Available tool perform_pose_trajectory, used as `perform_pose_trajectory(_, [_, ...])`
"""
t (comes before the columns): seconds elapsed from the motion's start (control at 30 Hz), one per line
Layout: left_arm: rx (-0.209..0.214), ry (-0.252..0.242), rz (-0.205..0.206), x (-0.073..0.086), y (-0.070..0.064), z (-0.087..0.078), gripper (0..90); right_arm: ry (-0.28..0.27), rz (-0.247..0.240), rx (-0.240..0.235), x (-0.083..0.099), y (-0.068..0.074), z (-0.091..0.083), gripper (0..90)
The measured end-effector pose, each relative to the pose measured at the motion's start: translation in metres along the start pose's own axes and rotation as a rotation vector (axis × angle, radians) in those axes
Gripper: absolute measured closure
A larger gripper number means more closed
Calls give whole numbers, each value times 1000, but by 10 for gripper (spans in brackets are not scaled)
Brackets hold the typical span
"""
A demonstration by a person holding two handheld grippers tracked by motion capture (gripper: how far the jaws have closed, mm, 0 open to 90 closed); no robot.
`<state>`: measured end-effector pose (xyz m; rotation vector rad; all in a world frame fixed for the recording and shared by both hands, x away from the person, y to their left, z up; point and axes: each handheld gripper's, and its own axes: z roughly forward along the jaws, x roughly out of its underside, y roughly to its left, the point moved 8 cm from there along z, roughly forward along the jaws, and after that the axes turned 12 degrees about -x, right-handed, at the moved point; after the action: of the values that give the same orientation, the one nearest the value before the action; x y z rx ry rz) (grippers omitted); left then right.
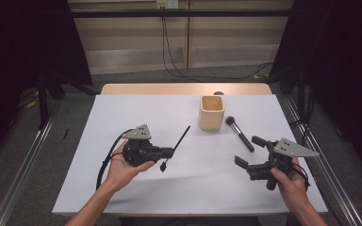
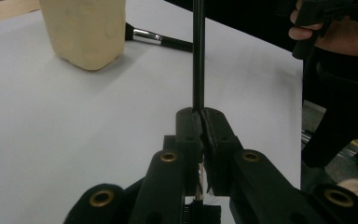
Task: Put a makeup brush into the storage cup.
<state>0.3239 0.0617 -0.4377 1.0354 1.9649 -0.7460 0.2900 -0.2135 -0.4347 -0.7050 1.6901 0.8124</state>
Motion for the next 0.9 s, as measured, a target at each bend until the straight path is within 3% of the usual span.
perform_pose_trajectory(0.4, [41,80,66,5,-18,10,858,45,-21,-99,-9,16,35,5])
perform_pose_trajectory(0.57, [62,153,105,8,-20,10,858,63,-25,-144,-11,21,43,3])
perform_pose_trajectory(0.77, [56,225,165,7,-22,16,858,146,-44,-188,-6,27,51,32])
perform_pose_trajectory(0.83, [53,239,185,6,-23,18,858,184,-41,-224,-3,30,54,28])
perform_pose_trajectory(0.9, [62,282,210,7,-23,19,858,217,-52,-237,0,30,57,34])
